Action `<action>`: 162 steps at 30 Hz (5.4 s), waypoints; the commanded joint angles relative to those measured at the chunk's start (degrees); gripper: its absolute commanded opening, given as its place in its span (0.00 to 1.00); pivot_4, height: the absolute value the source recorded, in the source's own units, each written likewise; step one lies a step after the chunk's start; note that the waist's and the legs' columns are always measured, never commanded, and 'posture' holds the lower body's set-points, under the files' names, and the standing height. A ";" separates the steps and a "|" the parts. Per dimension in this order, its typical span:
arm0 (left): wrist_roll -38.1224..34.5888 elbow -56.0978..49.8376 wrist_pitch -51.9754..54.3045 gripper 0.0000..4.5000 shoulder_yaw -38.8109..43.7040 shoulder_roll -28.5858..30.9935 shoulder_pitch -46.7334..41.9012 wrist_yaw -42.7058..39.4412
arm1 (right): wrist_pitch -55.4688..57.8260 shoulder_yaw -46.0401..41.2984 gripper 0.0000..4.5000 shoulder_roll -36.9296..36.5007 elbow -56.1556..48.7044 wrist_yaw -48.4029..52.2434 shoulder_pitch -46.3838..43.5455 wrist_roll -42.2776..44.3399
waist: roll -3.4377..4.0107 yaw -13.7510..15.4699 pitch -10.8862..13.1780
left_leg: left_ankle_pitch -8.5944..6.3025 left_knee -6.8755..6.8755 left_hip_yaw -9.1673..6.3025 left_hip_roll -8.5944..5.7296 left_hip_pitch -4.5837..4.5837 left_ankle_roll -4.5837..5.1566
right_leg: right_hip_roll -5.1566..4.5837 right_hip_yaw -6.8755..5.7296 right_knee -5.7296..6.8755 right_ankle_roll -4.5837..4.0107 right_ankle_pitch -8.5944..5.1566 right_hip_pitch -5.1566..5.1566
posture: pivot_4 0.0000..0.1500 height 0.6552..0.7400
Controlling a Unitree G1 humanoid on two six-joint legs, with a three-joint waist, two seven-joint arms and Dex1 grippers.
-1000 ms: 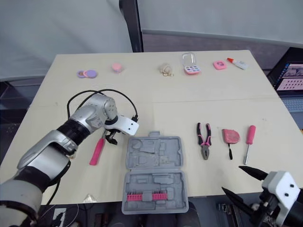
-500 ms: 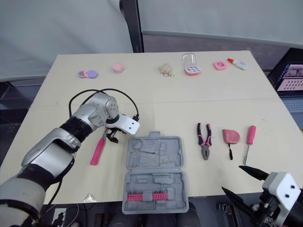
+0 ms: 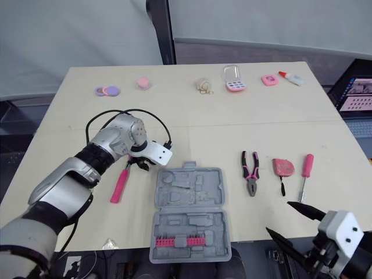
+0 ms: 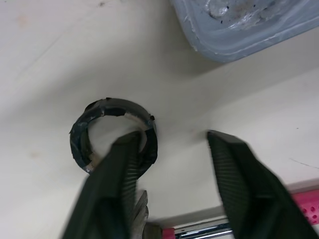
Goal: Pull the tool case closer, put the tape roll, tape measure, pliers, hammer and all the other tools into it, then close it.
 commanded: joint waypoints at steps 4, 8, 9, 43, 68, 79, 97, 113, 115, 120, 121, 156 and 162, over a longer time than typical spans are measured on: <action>0.71 -0.30 0.36 0.01 0.83 0.39 -0.71 -1.13 | -0.87 0.04 1.00 -0.25 -0.81 -0.66 0.15 -0.38 | 0.00 0.03 0.00 | 0.00 0.00 0.00 0.00 0.00 0.00 | 0.00 -0.01 0.00 0.00 0.00 0.00 | 1.00 1.00; 0.82 -0.90 1.64 0.01 1.36 0.31 -0.45 -1.01 | -0.61 0.33 1.00 -0.33 -0.97 -0.84 -0.08 -0.58 | 0.00 0.02 0.00 | 0.00 0.00 -0.01 0.00 0.00 0.01 | 0.00 -0.01 0.00 0.00 0.00 0.00 | 1.00 1.00; 0.57 -1.15 2.78 0.01 1.88 0.18 -0.33 -0.70 | -0.54 0.31 1.00 -0.36 -1.04 -0.82 -0.08 -0.58 | 0.00 0.02 0.00 | 0.00 0.00 0.00 0.00 0.00 0.01 | 0.00 -0.01 0.00 0.00 0.00 0.00 | 1.00 1.00; -19.98 -43.27 59.56 0.01 -1.77 5.58 3.46 -11.37 | 3.56 -7.32 1.00 -6.53 0.68 2.93 0.44 3.44 | 0.01 0.01 0.00 | -0.01 0.02 -0.64 -0.06 -0.02 0.01 | -0.07 0.07 0.13 0.00 0.00 -0.02 | 1.00 1.00; -24.24 -37.51 56.39 0.01 -3.94 4.04 5.51 -3.30 | 5.32 -11.24 1.00 -6.39 -0.72 3.66 2.78 4.87 | 0.01 0.10 0.00 | -0.01 0.03 -0.64 -0.09 -0.02 0.01 | -0.09 0.09 0.12 -0.01 0.00 -0.02 | 1.00 1.00; -24.22 -35.81 55.39 0.01 -4.35 4.12 5.56 -2.20 | 5.58 -11.49 1.00 -6.29 -0.97 3.47 2.81 5.02 | 0.01 0.10 0.00 | -0.01 0.03 -0.64 -0.09 -0.02 0.01 | -0.09 0.09 0.12 -0.01 0.00 -0.02 | 1.00 1.00; -23.74 -33.50 54.99 0.25 -4.22 2.93 4.96 -0.74 | 6.42 -11.97 1.00 -6.40 -1.41 3.42 2.91 5.23 | 0.01 0.11 0.00 | -0.01 0.02 -0.64 -0.09 -0.02 0.01 | -0.09 0.09 0.12 -0.01 0.00 -0.02 | 1.00 1.00; -31.18 -45.50 63.05 0.35 1.61 10.90 3.69 -3.64 | 6.44 -10.87 1.00 -6.98 -0.70 3.40 1.53 4.91 | 0.01 0.00 0.00 | -0.01 0.02 -0.68 -0.08 -0.02 0.00 | -0.09 0.12 0.12 -0.01 0.00 -0.02 | 1.00 1.00; -34.09 -46.38 63.54 0.35 5.56 11.79 5.09 -3.21 | 6.45 -10.90 1.00 -7.02 -0.54 3.51 1.41 4.88 | 0.01 0.01 -0.01 | -0.01 0.02 -0.70 -0.08 -0.01 0.00 | -0.09 0.11 0.12 -0.01 0.00 -0.02 | 1.00 1.00; -43.32 -48.84 60.91 0.35 19.32 13.19 14.68 -1.78 | 6.55 -11.16 1.00 -6.77 -0.59 3.28 1.29 5.03 | 0.03 -0.13 -0.02 | -0.02 0.01 -0.72 -0.06 0.00 -0.01 | -0.10 0.13 0.12 -0.01 0.00 -0.02 | 1.00 1.00; -44.74 -49.46 60.31 0.35 20.95 13.55 16.31 -1.77 | 6.55 -11.21 1.00 -6.70 -0.61 3.26 1.30 5.04 | 0.04 -0.17 -0.02 | -0.02 0.00 -0.71 -0.05 0.02 -0.02 | -0.10 0.13 0.12 -0.01 0.00 -0.02 | 1.00 1.00; -49.79 -25.58 9.26 0.45 37.62 2.25 34.81 7.74 | 6.43 -7.67 1.00 -6.45 0.87 0.99 -2.55 3.34 | 0.05 -0.04 -0.04 | -0.05 0.02 -0.68 -0.18 0.12 -0.07 | -0.17 0.08 0.22 -0.01 -0.01 0.04 | 1.00 1.00; -48.83 -25.68 9.53 0.55 36.31 2.36 34.74 7.71 | 6.43 -7.62 1.00 -6.51 1.02 1.23 -2.73 3.30 | 0.05 -0.08 -0.04 | -0.05 0.02 -0.68 -0.18 0.12 -0.07 | -0.17 0.07 0.22 -0.01 -0.01 0.03 | 1.00 1.00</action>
